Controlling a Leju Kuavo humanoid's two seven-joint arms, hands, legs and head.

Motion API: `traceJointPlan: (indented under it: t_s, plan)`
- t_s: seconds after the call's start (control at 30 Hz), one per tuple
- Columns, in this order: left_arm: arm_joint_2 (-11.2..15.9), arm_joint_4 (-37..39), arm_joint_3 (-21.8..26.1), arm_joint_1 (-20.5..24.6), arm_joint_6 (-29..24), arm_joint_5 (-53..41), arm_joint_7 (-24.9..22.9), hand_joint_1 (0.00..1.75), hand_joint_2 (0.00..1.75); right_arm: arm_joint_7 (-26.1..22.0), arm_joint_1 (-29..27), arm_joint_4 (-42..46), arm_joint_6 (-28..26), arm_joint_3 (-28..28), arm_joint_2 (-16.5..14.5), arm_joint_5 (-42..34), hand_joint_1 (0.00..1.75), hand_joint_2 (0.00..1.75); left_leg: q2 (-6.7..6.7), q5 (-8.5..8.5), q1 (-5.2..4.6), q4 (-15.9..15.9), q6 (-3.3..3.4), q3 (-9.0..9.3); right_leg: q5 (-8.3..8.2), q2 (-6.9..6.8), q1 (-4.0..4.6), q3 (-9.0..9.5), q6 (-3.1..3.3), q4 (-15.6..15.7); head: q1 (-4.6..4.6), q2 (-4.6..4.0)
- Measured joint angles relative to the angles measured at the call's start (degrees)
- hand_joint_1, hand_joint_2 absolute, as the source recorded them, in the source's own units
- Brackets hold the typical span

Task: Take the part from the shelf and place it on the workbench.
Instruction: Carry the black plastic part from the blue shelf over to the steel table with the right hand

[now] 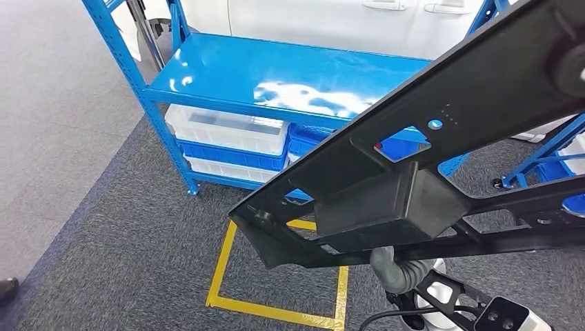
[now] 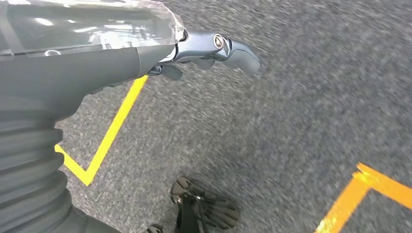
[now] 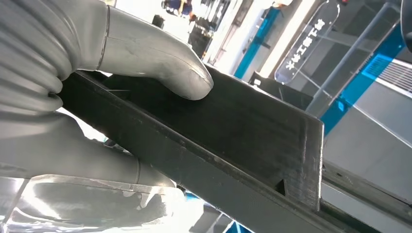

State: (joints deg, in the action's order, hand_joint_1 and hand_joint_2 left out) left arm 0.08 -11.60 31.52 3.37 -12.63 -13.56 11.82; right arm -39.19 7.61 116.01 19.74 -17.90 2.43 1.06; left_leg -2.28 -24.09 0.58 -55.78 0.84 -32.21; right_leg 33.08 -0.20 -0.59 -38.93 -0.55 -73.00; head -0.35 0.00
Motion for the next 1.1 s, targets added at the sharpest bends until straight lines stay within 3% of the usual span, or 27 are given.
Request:
traceJointPlan:
  t_s: [0.03, 0.1, 0.17, 0.23, 0.3, 0.37, 0.43, 0.47, 0.5, 0.53, 0.6, 0.63, 0.67, 0.73, 0.77, 0.83, 0.9, 0.93, 0.97, 1.0, 1.03, 1.1]
  plan:
    - [0.1, 0.0, 0.0, -0.1, 0.0, -0.1, 0.0, 0.0, 1.75, 0.0, -0.1, 0.1, 0.0, 0.0, 0.1, 0.0, 1.75, 1.75, -0.65, 0.07, 0.04, -0.2, -0.16, -0.23, -1.73, 0.41, -0.15, 1.75, 0.02, 3.0, 0.0, 0.0]
    - [0.4, 0.0, 0.0, 0.0, 0.0, -0.3, 0.1, 0.0, 1.75, 0.0, -0.2, 0.7, 0.0, 0.0, 0.2, 0.1, 1.75, 1.75, -1.94, 0.07, 0.08, -1.0, -0.61, -0.91, -4.61, 3.14, -0.56, 5.69, 0.19, 10.5, 0.0, 0.0]
    - [0.7, 0.0, 0.0, 0.1, 0.0, -0.5, 0.2, 0.0, 1.75, 0.0, -0.7, 1.4, 0.0, -0.1, 0.3, 0.2, 1.75, 1.75, -3.22, 0.23, 0.2, -1.6, -1.42, -1.82, -5.34, 5.07, -0.56, 7.27, 0.4, 14.1, 0.0, 0.0]
    - [1.1, 0.0, 0.0, 0.0, -0.1, -0.6, 0.2, 0.0, 1.75, 0.0, -1.2, 1.9, -0.1, -0.2, 0.4, 0.4, 1.75, 1.75, -4.31, 0.57, 0.45, -1.6, -2.27, -2.4, -5.47, 4.08, -0.39, 7.19, 0.83, 14.4, 0.0, 0.0]
    - [1.5, 0.0, 0.0, -0.3, -0.1, -0.7, 0.3, 0.0, 1.75, 0.0, -1.3, 2.4, -0.4, -0.5, 0.4, 0.8, 1.75, 1.75, -2.65, -0.35, 0.45, -3.0, -2.86, -3.18, -5.85, 2.57, -0.5, 7.34, 1.56, 14.9, 0.0, 0.0]
    - [1.9, 0.0, 0.0, -0.2, 0.0, -0.8, 0.4, 0.0, 1.75, 0.0, -1.6, 2.9, -1.0, -0.8, 0.5, 1.1, 1.75, 1.75, 0.41, -3.72, 0.37, -8.7, -3.31, -5.7, -6.08, 0.85, -0.4, 7.41, 2.07, 15.2, -0.01, 0.0]
    - [2.1, 0.0, 0.0, -0.1, 0.2, -0.8, 0.6, 0.0, 1.75, 0.0, -1.7, 3.1, -1.8, -1.5, 0.8, 1.5, 1.75, 1.75, 1.57, -7.06, 0.49, -16.1, -3.64, -8.83, -6.13, -0.84, -0.18, 7.23, 2.23, 15.2, -0.02, 0.0]
    - [2.1, 0.0, 0.0, -0.2, 0.3, -0.7, 0.7, 0.0, 1.75, 0.0, -1.7, 3.1, -2.1, -1.9, 1.0, 1.6, 1.75, 1.75, 1.75, -7.46, 0.55, -17.8, -3.74, -9.36, -6.15, -1.64, -0.12, 7.16, 2.24, 15.2, -0.02, 0.0]
    - [2.1, 0.0, 0.1, -0.3, 0.4, -0.6, 0.8, 0.0, 1.75, 0.0, -1.7, 3.1, -2.4, -2.3, 1.2, 1.7, 1.75, 1.75, 1.92, -6.83, 0.59, -17.2, -3.79, -8.73, -6.16, -2.43, -0.11, 7.12, 2.22, 15.2, -0.02, 0.0]
    - [2.1, 0.0, 0.2, -0.4, 0.5, -0.5, 0.9, 0.0, 1.75, 0.0, -1.7, 3.1, -2.6, -2.8, 1.4, 1.6, 1.75, 1.75, 2.32, -5.34, 0.62, -14.4, -3.8, -6.91, -6.15, -3.2, -0.11, 7.14, 2.17, 15.2, -0.01, 0.0]
    - [2.2, 0.0, 0.4, -0.4, 0.6, -0.3, 1.0, 0.0, 1.75, 0.0, -1.4, 3.1, -3.1, -3.5, 1.8, 1.5, 1.75, 1.75, 4.51, -2.43, 0.44, -6.2, -3.57, -2.15, -6.02, -4.5, 0.09, 7.27, 1.8, 15.1, -0.01, 0.0]
    - [2.2, 0.0, 0.6, -0.3, 0.7, -0.2, 1.1, 0.0, 1.75, 0.0, -1.2, 3.1, -3.4, -3.8, 1.9, 1.5, 1.75, 1.75, 5.35, -1.67, 0.28, -3.4, -3.17, -0.67, -5.96, -5.06, 0.27, 7.31, 1.51, 15.0, 0.01, 0.0]
    - [2.2, 0.0, 0.7, -0.3, 0.8, -0.3, 1.1, 0.0, 1.75, 0.0, -1.0, 3.2, -3.9, -4.1, 2.1, 1.6, 1.75, 1.75, 5.81, -1.45, 0.1, -2.1, -2.71, -0.08, -5.92, -5.54, 0.45, 7.35, 1.2, 14.9, 0.01, 0.0]
    - [2.2, 0.0, 0.9, -0.5, 1.3, -0.5, 0.8, 0.0, 1.75, 0.0, -0.6, 3.2, -4.7, -4.8, 2.4, 2.0, 1.75, 1.75, 4.75, -1.29, -0.04, -1.8, -1.65, -0.34, -5.96, -6.49, 0.55, 7.5, 0.54, 15.1, 0.02, 0.0]
    - [2.1, 0.0, 0.9, -0.8, 1.5, -0.7, 0.6, 0.0, 1.75, 0.0, -0.5, 3.3, -5.1, -5.1, 2.5, 2.1, 1.75, 1.75, 4.2, -1.09, 0.04, -1.7, -1.24, -0.36, -5.76, -6.12, 0.44, 7.58, 0.17, 15.0, 0.02, 0.0]
    - [2.0, 0.0, 1.1, -1.0, 1.9, -0.9, 0.3, 0.0, 1.75, 0.0, -0.5, 3.5, -5.4, -5.5, 2.7, 2.3, 1.75, 1.75, 3.1, -0.63, 0.22, -1.3, -0.44, -0.36, -3.76, -3.57, 0.19, 6.56, -0.36, 12.4, 0.02, 0.0]
    - [1.9, 0.0, 1.2, -0.9, 2.0, -1.3, 0.1, 0.0, 1.75, 0.0, -0.6, 3.7, -5.4, -6.0, 2.9, 2.7, 1.75, 1.75, 1.86, -0.32, 0.17, -1.2, 0.04, -0.66, 0.04, -0.81, 0.08, 3.16, -0.44, 5.2, 0.02, 0.0]
    - [1.8, 0.0, 1.2, -0.9, 2.1, -1.4, 0.1, 0.0, 1.75, 0.0, -0.7, 3.8, -5.4, -6.4, 3.1, 2.9, 1.75, 1.75, 1.13, -0.23, 0.06, -1.2, 0.18, -0.82, 1.46, -0.31, 0.11, 1.28, -0.38, 1.5, 0.02, 0.0]
    - [1.7, 0.0, 1.3, -1.0, 2.1, -1.6, 0.0, 0.0, 1.75, 0.0, -0.7, 3.8, -5.3, -6.8, 3.2, 2.9, 1.75, 1.75, 0.38, -0.16, -0.08, -1.2, 0.28, -0.92, 1.88, -0.11, 0.17, 0.05, -0.26, -0.9, 0.02, 0.0]
    - [1.6, 0.0, 1.3, -1.1, 2.1, -1.8, -0.1, 0.0, 1.75, 0.0, -0.7, 3.8, -5.3, -7.1, 3.2, 2.9, 1.75, 1.75, -0.39, -0.11, -0.24, -1.2, 0.34, -0.93, 1.1, 0.03, 0.28, -0.11, -0.02, -1.0, 0.02, 0.0]
    - [1.5, 0.0, 1.3, -1.2, 2.1, -1.9, -0.2, 0.0, 1.75, 0.0, -0.7, 3.8, -5.3, -7.4, 3.3, 2.8, 1.75, 1.75, -1.2, -0.06, -0.4, -1.2, 0.36, -0.88, -0.69, 0.3, 0.43, 0.88, 0.36, 1.3, 0.02, 0.0]
    - [1.2, 0.0, 1.3, -1.3, 2.0, -2.4, -0.3, 0.0, 1.75, 0.0, -0.6, 3.8, -5.4, -8.0, 3.3, 2.7, 1.75, 1.75, -2.8, 0.06, -0.58, -1.2, 0.28, -0.77, -4.92, 2.58, 0.8, 4.72, 1.67, 9.4, 0.0, 0.0]
